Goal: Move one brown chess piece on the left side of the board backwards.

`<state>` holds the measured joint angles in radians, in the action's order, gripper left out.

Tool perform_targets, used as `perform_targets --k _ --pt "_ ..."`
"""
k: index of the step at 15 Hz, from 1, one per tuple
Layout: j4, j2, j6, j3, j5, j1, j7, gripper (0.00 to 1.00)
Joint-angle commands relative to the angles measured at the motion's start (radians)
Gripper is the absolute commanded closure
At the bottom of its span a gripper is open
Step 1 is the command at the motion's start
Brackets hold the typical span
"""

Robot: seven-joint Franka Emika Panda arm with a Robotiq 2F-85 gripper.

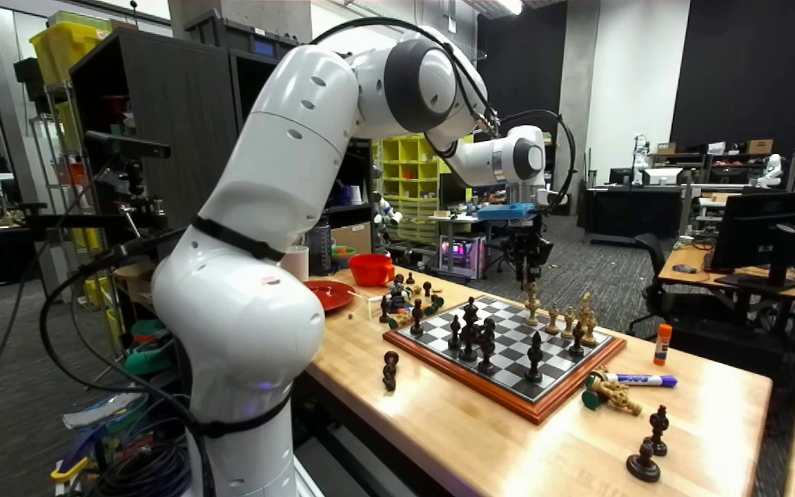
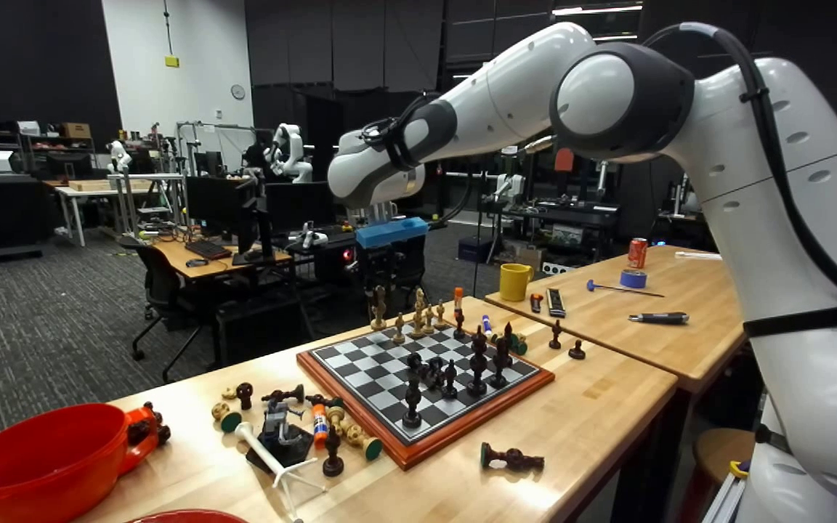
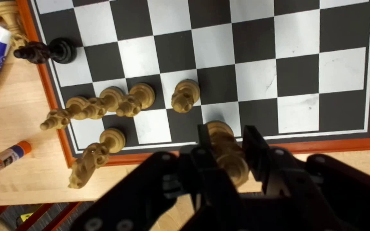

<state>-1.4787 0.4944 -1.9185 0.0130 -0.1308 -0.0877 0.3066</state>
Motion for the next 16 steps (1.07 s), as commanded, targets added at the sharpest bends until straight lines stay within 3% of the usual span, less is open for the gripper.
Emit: perform_targets --k 1,16 --pt "0.059 0.028 0.075 0.006 0.029 0.0 0.006 0.92" --pt "0.161 0.098 0.147 0.009 0.092 0.015 -0.003 0.92"
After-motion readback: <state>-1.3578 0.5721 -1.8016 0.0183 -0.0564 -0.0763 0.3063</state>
